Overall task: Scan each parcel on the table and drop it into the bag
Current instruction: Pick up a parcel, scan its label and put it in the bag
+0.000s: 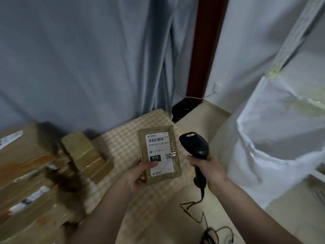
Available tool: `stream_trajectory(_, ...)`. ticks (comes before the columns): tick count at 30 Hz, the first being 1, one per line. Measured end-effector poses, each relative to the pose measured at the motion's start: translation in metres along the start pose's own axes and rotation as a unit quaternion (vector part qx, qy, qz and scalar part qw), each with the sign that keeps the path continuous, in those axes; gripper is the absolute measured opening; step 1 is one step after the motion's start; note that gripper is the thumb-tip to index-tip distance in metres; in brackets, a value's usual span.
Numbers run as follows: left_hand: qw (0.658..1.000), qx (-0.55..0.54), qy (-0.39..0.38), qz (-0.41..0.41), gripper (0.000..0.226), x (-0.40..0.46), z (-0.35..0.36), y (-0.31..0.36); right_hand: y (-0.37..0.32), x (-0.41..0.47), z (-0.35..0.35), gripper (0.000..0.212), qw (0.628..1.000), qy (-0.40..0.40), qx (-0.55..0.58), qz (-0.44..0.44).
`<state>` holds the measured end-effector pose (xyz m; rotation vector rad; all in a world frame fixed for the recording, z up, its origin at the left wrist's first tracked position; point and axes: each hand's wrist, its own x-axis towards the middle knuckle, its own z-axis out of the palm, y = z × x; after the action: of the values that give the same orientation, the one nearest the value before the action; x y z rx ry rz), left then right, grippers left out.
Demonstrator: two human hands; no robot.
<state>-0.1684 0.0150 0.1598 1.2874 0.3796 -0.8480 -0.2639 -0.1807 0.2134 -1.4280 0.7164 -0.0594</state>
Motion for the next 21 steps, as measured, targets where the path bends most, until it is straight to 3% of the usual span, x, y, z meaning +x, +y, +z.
stream_trajectory(3, 0.999, 0.026, -0.028, -0.008, 0.069, 0.037, 0.069, 0.003, -0.008, 0.030, -0.059, 0.014, 0.999, 0.028, 0.003, 0.016)
stream_trajectory(7, 0.996, 0.055, -0.069, -0.027, 0.046, 0.078, 0.163, -0.008, -0.018, 0.062, -0.140, 0.016, 0.997, 0.068, 0.005, 0.025)
stream_trajectory(21, 0.958, 0.163, -0.220, -0.081, 0.064, 0.157, 0.384, -0.020, -0.028, 0.107, -0.311, 0.015, 0.972, 0.203, 0.112, 0.038)
